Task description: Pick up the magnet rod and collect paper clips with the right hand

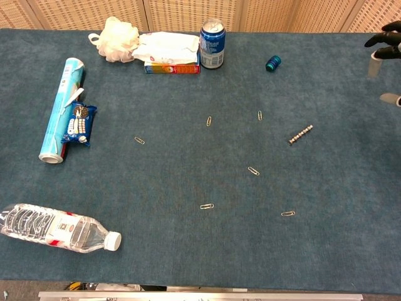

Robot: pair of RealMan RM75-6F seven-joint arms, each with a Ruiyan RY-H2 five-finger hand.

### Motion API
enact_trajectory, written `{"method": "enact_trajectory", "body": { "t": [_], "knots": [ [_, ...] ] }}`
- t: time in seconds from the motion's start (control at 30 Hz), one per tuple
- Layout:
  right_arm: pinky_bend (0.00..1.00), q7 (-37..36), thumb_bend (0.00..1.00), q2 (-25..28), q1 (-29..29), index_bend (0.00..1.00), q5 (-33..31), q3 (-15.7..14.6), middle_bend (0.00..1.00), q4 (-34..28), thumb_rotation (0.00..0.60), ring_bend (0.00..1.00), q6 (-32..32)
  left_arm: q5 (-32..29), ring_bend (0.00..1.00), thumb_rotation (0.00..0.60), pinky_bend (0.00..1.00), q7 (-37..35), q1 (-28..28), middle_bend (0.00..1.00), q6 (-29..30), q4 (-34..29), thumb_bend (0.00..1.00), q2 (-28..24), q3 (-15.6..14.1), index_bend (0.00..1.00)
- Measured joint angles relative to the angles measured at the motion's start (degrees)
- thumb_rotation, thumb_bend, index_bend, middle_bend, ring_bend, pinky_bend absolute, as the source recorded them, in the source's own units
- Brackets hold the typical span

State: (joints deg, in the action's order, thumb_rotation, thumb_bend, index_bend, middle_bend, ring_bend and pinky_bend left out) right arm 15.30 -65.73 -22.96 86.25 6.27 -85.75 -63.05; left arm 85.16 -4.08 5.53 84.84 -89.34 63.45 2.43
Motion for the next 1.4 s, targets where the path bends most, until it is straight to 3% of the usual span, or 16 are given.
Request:
{"method": "enact_trajectory", "body": {
  "t": [0.67, 1.4],
  "knots": [
    [0.19, -0.23, 0.27, -10.58, -7.07, 0.47, -1.72, -1.99, 0.20, 12.41, 0.600, 0.07, 8.85, -0.06, 0.42, 0.600, 0.66, -0.31, -0.19, 0.44, -0.10, 0.03, 0.30, -0.18, 0.05, 0.48],
    [0.19, 1.65, 0.27, -15.80, -11.39, 0.47, -3.39, -4.07, 0.19, 15.27, 0.600, 0.07, 14.48, -0.03, 0.42, 0.600, 0.66, -1.48, -0.45, 0.44, 0.04, 0.19, 0.30, -0.53, 0.12, 0.48]
  ]
}}
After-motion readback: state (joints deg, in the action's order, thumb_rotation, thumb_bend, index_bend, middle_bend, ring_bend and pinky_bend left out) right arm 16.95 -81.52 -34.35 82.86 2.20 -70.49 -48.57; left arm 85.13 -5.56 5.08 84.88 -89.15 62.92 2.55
